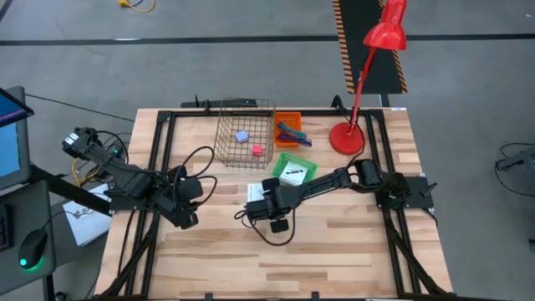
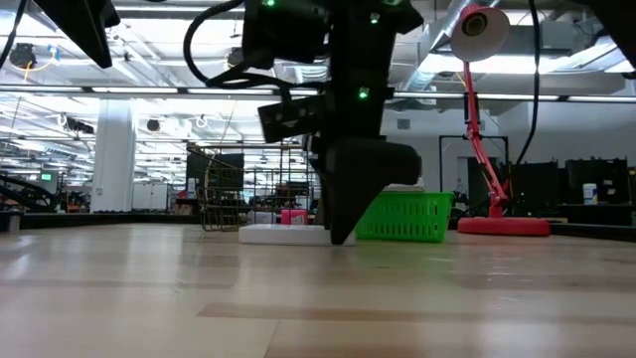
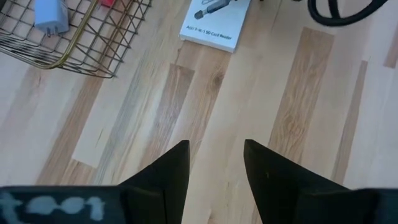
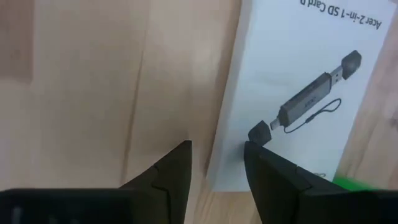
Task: Pick and place items into bin
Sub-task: Put the card reader box into the green basket
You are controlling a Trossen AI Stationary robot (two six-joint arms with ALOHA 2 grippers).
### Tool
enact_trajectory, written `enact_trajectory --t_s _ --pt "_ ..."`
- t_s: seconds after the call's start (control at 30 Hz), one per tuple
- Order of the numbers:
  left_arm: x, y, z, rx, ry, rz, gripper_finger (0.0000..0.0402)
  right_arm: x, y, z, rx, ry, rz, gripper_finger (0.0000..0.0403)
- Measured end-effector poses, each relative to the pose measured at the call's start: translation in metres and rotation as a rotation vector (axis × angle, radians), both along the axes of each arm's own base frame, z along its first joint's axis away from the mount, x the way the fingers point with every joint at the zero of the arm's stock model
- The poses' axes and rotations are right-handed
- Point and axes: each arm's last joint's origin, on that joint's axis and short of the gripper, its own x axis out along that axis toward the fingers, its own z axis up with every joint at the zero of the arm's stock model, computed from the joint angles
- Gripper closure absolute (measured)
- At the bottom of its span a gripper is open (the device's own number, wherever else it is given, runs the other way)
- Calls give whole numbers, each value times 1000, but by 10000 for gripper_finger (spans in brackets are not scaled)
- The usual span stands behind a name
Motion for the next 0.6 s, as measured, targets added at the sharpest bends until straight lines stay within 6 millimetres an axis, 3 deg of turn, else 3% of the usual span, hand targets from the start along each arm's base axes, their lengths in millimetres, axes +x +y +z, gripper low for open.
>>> enact_trajectory --t_s 0.23,0.4,0.6 --pt "0 0 0 -3 -1 5 258 1 8 -15 -37 7 12 301" --pt "0 0 0 -3 0 5 258 4 7 -15 -16 -25 -50 385" --pt "0 0 0 -3 1 8 258 11 11 -15 79 -111 -149 399"
